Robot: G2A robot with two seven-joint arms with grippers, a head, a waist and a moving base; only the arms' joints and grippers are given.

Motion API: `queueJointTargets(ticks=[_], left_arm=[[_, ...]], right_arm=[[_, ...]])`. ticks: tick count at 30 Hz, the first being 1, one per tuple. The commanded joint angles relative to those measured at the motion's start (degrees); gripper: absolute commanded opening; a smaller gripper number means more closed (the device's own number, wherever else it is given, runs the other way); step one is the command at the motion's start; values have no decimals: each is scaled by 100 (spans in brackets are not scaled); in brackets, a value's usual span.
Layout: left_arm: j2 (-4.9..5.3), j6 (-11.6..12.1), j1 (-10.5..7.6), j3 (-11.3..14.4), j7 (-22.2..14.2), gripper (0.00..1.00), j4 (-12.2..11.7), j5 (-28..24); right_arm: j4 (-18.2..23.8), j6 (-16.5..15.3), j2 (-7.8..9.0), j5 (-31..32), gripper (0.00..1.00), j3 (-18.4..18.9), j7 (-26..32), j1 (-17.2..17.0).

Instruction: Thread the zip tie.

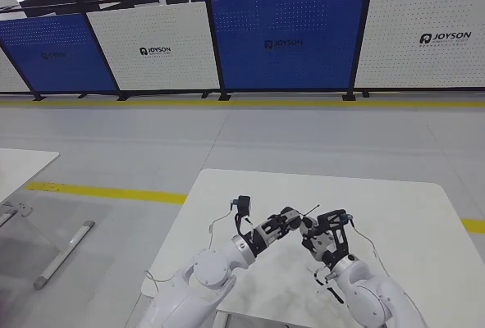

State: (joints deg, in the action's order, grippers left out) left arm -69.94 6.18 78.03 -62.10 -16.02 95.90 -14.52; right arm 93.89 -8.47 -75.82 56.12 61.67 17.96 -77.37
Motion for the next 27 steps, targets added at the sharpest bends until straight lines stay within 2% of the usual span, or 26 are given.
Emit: queueJointTargets(ticks=[1, 14, 23, 24, 25, 26, 27], left_arm=[[3, 10, 12, -16, -8, 0, 16, -5], [31, 73, 128, -106, -67, 0, 210, 52], [36, 80, 146, -115, -57, 0, 245, 106], [35, 70, 140, -112, -45, 0, 225, 107], [34, 68, 134, -108, -40, 0, 217, 105], [32, 66, 131, -104, -36, 0, 213, 100], [31, 67, 129, -101, -31, 0, 211, 96]], right_arm=[[-14, 5, -2, 8, 0, -14, 11, 8], [-306, 93, -35, 61, 0, -151, 60, 167], [-355, 99, -40, 65, 0, -168, 71, 181], [-351, 103, -40, 50, 25, -162, 69, 179], [-346, 103, -40, 43, 37, -157, 70, 176], [-340, 102, -39, 40, 37, -153, 73, 175], [-335, 100, -38, 43, 22, -149, 75, 172]])
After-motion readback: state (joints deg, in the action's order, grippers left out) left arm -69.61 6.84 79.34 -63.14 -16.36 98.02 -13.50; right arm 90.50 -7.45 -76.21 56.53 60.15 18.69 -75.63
